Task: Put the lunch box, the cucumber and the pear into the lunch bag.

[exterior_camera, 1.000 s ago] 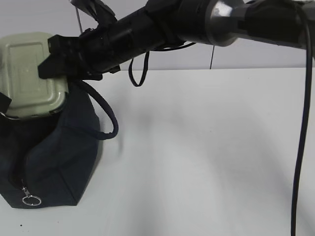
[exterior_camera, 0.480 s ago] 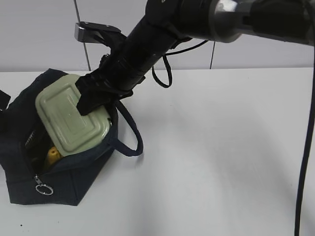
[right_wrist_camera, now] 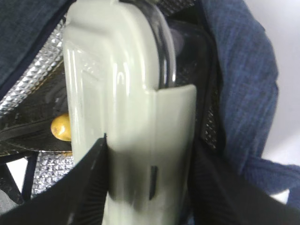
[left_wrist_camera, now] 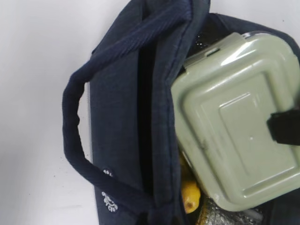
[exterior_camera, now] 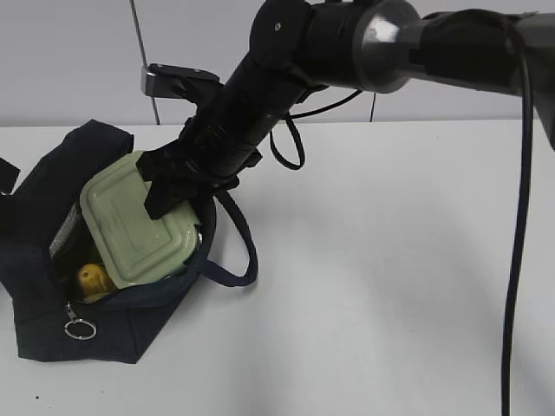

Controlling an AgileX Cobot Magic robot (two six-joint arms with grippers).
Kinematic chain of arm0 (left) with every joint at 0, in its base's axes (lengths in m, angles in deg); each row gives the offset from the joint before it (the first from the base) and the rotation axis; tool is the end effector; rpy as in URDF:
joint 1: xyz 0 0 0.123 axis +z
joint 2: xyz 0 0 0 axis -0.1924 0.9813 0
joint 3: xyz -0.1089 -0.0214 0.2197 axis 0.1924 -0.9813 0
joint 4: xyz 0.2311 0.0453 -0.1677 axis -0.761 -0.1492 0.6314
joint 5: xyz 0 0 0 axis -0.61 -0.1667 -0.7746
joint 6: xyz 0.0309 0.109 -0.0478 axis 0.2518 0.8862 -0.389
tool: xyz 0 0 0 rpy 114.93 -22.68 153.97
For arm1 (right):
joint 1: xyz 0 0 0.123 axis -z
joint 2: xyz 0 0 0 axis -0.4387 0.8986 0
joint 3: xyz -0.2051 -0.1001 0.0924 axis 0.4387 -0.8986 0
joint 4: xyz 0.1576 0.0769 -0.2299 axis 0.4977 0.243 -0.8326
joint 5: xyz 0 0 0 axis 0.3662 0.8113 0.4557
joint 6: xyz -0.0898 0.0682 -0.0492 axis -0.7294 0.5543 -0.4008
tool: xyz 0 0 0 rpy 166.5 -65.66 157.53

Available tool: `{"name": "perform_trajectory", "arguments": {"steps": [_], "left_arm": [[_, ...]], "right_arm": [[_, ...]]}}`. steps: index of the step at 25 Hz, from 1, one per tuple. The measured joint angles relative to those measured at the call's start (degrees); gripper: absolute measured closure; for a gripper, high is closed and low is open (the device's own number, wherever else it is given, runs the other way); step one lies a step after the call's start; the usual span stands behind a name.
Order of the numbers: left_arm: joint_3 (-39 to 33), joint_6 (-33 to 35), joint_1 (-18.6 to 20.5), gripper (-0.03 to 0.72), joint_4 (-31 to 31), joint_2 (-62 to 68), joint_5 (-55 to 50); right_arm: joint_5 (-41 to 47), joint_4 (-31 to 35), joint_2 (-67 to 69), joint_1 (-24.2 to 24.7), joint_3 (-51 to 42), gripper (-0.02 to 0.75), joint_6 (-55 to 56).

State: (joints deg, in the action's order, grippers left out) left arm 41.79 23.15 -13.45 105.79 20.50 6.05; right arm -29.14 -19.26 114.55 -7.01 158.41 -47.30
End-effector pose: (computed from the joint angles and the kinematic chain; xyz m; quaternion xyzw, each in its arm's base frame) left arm 0.3011 -0.0420 0.1882 0.0695 0.9681 -0.1170 0.2103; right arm 0.4004 0.3311 0.1533 -0.3312 0.8804 0.2979 0.1627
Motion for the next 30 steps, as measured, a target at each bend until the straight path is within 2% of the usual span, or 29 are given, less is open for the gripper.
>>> {"name": "perform_trajectory", "arguments": {"steps": [3,6,12,22,27,30], "left_arm": [[0.0,0.0,0.0,0.683,0.13,0.0,0.23],[0.0,0.0,0.0,0.683,0.27,0.0,0.34],[0.0,0.0,0.07,0.683,0.38,0.0,0.66],[0.0,0.0,0.07,0.684,1.11,-0.04,0.83],[0.0,0.0,0.07,0.684,1.11,-0.04,0.83],[0.0,0.0,0.07,0.684,1.11,-0.04,0.83]], "right_arm": [[-0.69,4.78,0.0,-0.29,0.0,0.379,-4.64],[-2.0,8.87,0.0,-1.65,0.0,0.337,-8.53],[-1.28,10.76,0.0,-2.45,0.64,0.25,-11.79],[2.58,4.29,-1.05,-1.6,8.03,0.245,-9.05],[5.98,-10.25,-1.52,-1.51,11.19,0.245,1.77],[7.62,-14.61,-1.64,-1.36,11.56,0.245,5.73]]}}
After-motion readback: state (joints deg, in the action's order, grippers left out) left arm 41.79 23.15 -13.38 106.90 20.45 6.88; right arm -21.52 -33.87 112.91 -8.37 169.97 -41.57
